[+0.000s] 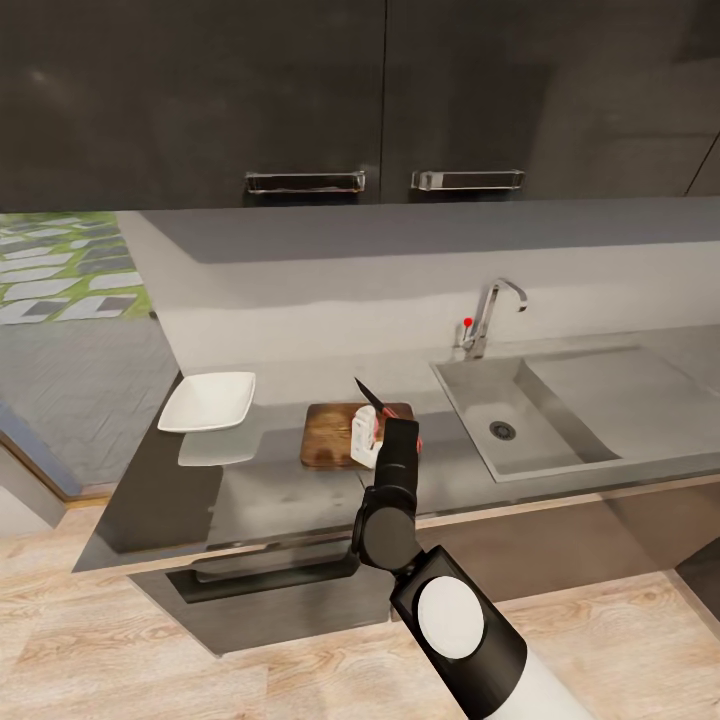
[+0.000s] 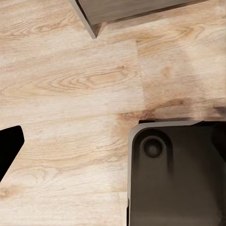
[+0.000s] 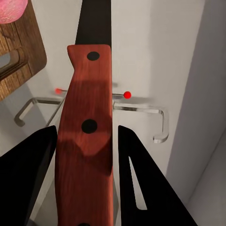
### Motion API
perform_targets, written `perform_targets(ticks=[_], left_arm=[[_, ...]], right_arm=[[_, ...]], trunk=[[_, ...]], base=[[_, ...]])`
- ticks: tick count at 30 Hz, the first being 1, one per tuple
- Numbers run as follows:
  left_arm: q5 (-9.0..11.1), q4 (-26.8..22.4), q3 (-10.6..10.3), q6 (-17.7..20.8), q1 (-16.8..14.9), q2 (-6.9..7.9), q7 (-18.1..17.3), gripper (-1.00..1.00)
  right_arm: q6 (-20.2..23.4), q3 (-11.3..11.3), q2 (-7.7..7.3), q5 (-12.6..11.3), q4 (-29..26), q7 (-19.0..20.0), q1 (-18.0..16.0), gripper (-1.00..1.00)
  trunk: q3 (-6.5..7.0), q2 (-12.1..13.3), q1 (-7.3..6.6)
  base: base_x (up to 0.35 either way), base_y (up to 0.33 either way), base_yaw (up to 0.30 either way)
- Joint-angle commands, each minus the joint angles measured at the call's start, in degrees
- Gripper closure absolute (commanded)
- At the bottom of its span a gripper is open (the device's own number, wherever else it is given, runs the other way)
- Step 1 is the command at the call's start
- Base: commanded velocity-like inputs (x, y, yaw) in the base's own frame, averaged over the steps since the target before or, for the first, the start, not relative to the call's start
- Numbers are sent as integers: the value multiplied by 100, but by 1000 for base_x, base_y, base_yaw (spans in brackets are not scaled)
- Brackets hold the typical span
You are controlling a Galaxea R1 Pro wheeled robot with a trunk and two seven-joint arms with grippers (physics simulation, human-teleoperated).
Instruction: In the kitchen, take the Vidalia onion out of the sink, dice it on the chopping board with the paring knife, put the diced onion into the bowl on the countertop, then place both the paring knife and the chopping board into the sink.
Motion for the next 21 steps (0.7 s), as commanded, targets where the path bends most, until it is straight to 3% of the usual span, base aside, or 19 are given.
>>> perform_targets(ticks=[1, 21], left_arm=[[53, -13, -49, -9, 1, 7, 30, -100], [53, -13, -49, -9, 1, 7, 30, -100]], right_arm=[[16, 10, 0, 61, -2, 60, -7, 100], [24, 10, 0, 67, -11, 56, -7, 100]], trunk=[[-10, -11, 4], [-94, -11, 4]], base=[[0, 0, 0], [0, 0, 0]])
